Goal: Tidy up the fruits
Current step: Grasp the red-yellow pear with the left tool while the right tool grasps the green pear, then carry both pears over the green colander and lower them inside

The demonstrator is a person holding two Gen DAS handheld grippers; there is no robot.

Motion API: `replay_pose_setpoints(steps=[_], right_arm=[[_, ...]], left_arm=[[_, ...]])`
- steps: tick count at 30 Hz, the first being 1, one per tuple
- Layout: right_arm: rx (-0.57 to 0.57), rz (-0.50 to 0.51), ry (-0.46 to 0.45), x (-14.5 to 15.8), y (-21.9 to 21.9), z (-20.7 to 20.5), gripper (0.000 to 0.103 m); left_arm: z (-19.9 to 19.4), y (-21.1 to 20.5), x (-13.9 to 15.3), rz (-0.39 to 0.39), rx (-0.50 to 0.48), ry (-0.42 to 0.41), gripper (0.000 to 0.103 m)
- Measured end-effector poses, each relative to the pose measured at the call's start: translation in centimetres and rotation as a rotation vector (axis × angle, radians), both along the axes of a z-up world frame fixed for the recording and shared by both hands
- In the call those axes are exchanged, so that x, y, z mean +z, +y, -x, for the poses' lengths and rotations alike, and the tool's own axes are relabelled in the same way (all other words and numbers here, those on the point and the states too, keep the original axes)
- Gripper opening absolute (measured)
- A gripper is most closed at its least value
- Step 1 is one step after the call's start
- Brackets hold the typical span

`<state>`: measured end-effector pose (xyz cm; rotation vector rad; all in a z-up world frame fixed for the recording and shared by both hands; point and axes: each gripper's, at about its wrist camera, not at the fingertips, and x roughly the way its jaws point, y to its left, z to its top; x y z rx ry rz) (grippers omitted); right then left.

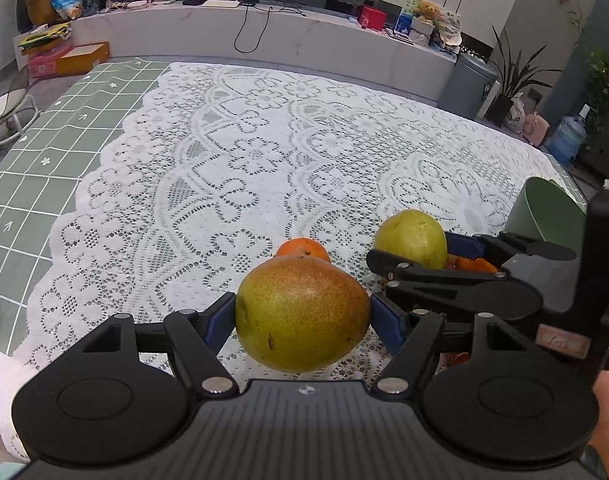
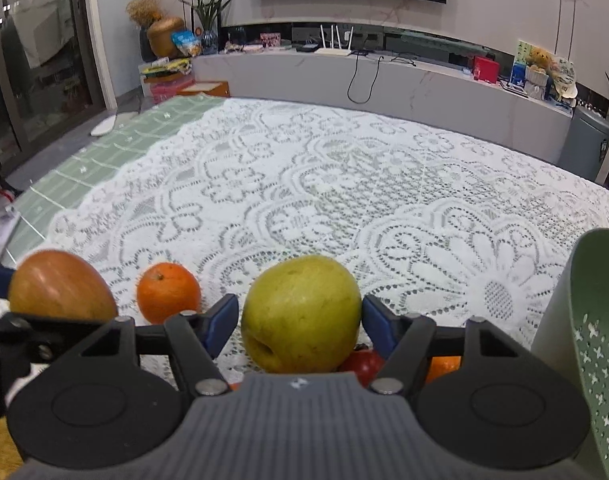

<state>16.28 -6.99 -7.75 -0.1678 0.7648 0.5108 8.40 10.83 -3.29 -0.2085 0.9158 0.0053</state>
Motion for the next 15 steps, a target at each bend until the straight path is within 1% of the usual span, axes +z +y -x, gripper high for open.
replay_pose_setpoints(steps=[2,8,12,15], right_arm=[[0.002,0.021,-0.006,-0.3,0.3,0.0,0.063],[0.013,0.037,-0.023,-0.3,0.5,0.2,0.062],[-0.004,0.010,-0.023,0.2,-0.2,0.3,0.062],[-0.012,-0.018,-0.048,1.3,-0.8,0.8,0.062]], left_arm=[[0.0,0.0,0.0,0.000,0.000,0.001,0.082],[-0.1,0.0,0.1,-0.003,0.006,0.001,0.082],[0.1,-0.1,0.7,-0.005,0.014,-0.009,0.082],[0.2,-0.1,1.4,-0.006,0.025,-0.020,0.082]])
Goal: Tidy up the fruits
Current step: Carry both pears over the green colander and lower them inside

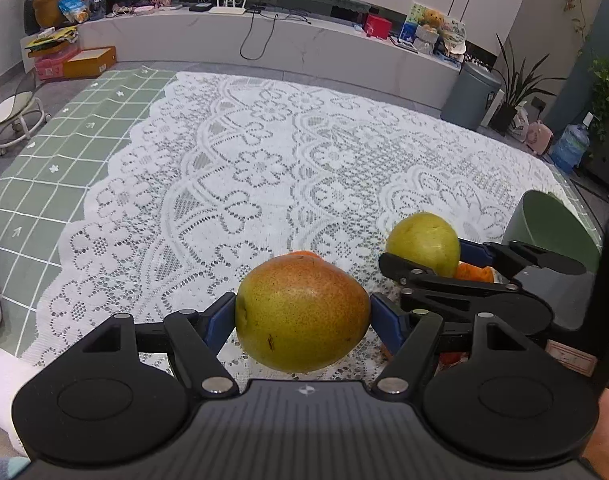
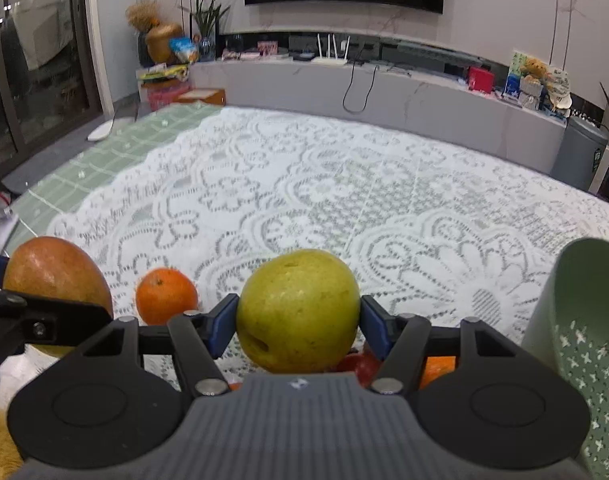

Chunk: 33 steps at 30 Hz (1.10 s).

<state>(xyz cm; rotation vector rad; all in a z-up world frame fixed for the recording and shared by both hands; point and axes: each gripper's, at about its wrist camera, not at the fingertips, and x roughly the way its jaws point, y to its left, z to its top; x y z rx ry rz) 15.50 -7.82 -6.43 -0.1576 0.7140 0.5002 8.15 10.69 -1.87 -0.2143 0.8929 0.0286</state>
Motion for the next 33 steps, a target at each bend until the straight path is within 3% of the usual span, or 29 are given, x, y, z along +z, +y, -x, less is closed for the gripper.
replay_pose_setpoints(steps=[8,15,28,33], right_arm=[[-0.036,-0.090,-0.061,4.0,-3.2,1.9,0.062],[-0.131,-0.118,-0.055,6.8,-8.6,2.9,0.062],[-0.382,0.048,-0.065,6.6,-17.3,1.6,0.062],[-0.386,0.087,-0.026,5.8,-18.6,0.3,0.062]], left_arm=[[0.5,-1.4,2.3,0.014,0.014,-0.032,0.082],[-0.2,-5.5,4.5,0.011,-0.061,-0.070,0.082],[-5.2,-15.8,5.8,0.002,-0.289,-0.081,0.082],[-8.6,-19.3,4.9,-0.024,-0.392,-0.042,0.082]])
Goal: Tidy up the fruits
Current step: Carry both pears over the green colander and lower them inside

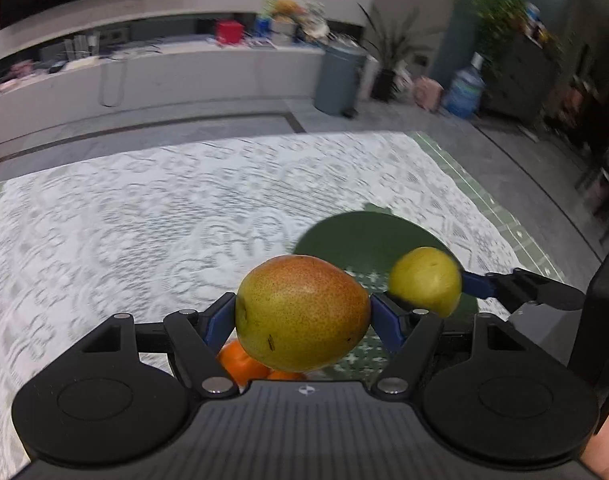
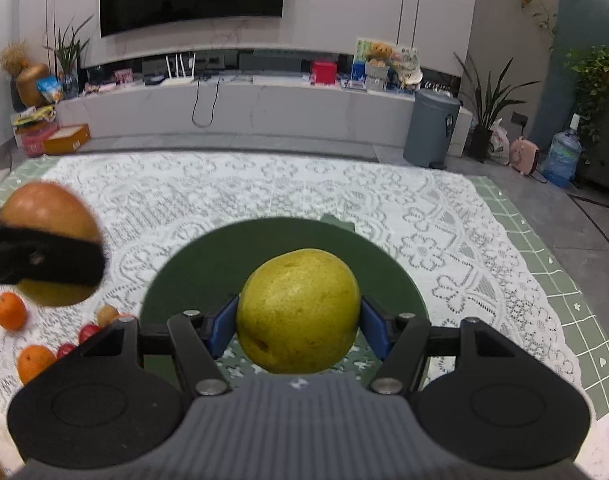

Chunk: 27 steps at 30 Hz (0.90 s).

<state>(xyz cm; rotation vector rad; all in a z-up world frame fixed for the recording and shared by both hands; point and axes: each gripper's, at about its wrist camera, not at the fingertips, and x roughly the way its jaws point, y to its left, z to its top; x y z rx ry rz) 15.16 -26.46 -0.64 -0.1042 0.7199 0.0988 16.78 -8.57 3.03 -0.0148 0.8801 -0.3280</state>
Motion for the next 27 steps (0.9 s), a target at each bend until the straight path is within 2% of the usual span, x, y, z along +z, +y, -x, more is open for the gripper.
replay_pose_setpoints(steps=[11,27], right_arm=[[0.065,0.054,0.141,-2.4,1.0,-2.4,0.062],[0.067,0.029,0.281,-4.4,1.0,-3.8,0.062]], left_arm=[[-4.6,-4.8,-3.2,-0.148,-0.211,0.102,0.082],[-6.7,-6.9,-6.2,-0.251,-0.308,0.222,0.082]])
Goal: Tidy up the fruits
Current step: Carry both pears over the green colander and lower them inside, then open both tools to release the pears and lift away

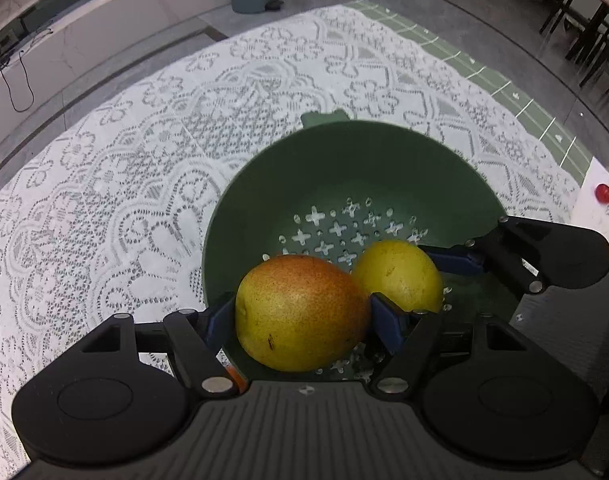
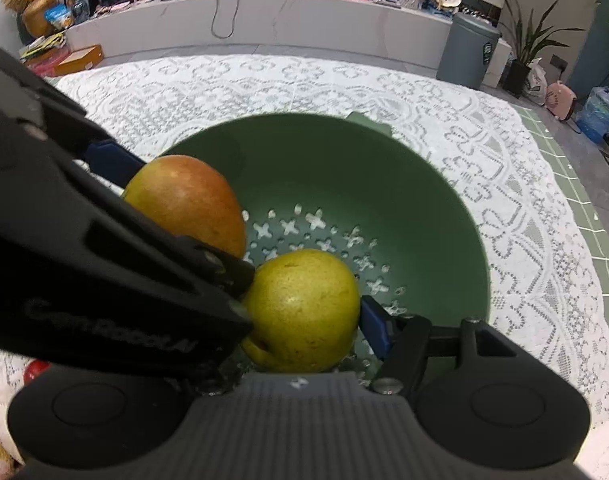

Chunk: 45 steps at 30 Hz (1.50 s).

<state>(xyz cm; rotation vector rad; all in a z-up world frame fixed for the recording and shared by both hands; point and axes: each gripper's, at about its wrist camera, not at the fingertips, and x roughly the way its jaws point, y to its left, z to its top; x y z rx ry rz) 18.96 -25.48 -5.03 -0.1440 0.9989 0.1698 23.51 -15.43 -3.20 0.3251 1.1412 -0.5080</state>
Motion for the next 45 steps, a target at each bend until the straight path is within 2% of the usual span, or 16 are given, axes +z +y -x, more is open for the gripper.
replay_pose_setpoints(steps=[16,26,30,34,37,45], right_arm=[[0.021,0.035,0.021,-0.3,0.5,0.4,0.062],[0.039,0.030,0.022,0.1,0.8,1.3,0.063],[-0.002,0.032,-0.008,0.6,-0.1,1.3,0.073],[-0.005,0.019,-0.001,0.6,-0.3,1.3,0.073],[-0.007,0.013,-0.007,0.7,-0.3,1.4,0.073],[0.000,0.061,-0.072,1.2,0.2,2.6,0.084]], left_arm=[[-0.2,-0.3,-0.4,-0.028,-0.010,0.031,0.084],[0.2,0.2,0.0,-0.009,-0.028,0.049,0.084],[-0.2,0.7,0.0,0.024,0.007,0.079,0.086],[0.2,0.5,0.1,0.016,0.013,0.066,0.086],[0.6,1.0,0.4,0.038,0.041,0.054,0.086],[2.0,1.6,1.5,0.062,0.076,0.010,0.086]])
